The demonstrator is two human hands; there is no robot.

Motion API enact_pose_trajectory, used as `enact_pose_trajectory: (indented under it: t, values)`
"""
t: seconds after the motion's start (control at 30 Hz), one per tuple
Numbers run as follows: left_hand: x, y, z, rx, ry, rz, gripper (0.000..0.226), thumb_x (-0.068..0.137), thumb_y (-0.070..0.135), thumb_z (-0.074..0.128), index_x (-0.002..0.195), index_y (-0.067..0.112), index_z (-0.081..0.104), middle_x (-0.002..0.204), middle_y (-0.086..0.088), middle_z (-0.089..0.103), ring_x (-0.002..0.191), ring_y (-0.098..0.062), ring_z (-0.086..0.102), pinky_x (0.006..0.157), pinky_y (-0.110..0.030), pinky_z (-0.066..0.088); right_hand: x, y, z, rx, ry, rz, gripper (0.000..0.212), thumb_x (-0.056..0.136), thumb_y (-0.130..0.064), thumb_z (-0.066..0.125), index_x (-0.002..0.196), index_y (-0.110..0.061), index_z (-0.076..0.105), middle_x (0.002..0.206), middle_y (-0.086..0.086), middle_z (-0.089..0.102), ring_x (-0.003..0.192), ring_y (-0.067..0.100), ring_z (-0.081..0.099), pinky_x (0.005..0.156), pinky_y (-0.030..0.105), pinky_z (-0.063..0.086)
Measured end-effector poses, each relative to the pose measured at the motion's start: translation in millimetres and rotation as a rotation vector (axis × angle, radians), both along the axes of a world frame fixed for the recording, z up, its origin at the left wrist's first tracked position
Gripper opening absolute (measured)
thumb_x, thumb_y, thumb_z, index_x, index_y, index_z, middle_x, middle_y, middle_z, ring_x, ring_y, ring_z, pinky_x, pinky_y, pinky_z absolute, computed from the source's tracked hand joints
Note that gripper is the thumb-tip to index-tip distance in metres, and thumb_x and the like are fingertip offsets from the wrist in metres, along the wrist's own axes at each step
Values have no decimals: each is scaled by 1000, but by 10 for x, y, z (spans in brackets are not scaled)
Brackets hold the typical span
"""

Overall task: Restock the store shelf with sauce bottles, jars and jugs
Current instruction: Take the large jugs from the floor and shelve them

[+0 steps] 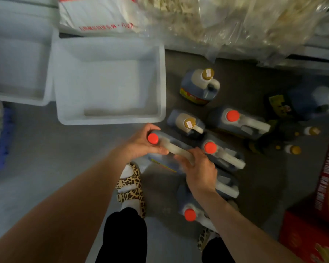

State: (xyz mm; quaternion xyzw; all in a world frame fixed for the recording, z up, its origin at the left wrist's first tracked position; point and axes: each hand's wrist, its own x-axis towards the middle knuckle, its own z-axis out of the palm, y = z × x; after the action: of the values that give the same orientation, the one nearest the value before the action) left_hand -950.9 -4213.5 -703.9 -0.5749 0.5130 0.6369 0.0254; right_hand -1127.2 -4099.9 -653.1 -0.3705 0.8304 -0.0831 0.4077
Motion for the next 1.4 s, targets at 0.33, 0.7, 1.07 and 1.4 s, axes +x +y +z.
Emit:
enact_pose_trajectory:
  t: [0.33,0.7,1.07,1.4]
  values:
    - [-295,-269,2623,-166,-81,162,72,55,54,90,112,26,57,106,6,63,102,-16,58,85,-31,44,-467,-659,2571,-119,169,265,34,95,-47,59,124,-31,59,112,6,71,107,33,64,80,39,45]
    - [-981,-1187,6032,-686,-35,-28,74,54,83,71,102,29,58,108,-1,67,101,-27,62,77,-32,46,-1112,-1355,5658,-480,491,197,36,94,-40,53,124,-20,61,108,20,71,102,44,63,77,43,45]
    - [-2166,-1842,8355,-1046,205,-68,81,50,67,86,116,43,46,109,15,62,98,-12,60,86,-34,52,-2669,-2378,7955,-1058,477,250,40,86,-62,63,93,-23,66,93,5,73,91,32,65,72,40,48]
    - [-2946,-2825,9292,-1097,319,-28,77,64,17,92,123,28,44,104,19,57,90,6,52,63,-9,42,-3425,-3504,8882,-1231,565,325,51,86,-64,60,107,-19,68,96,16,72,94,40,63,71,43,48]
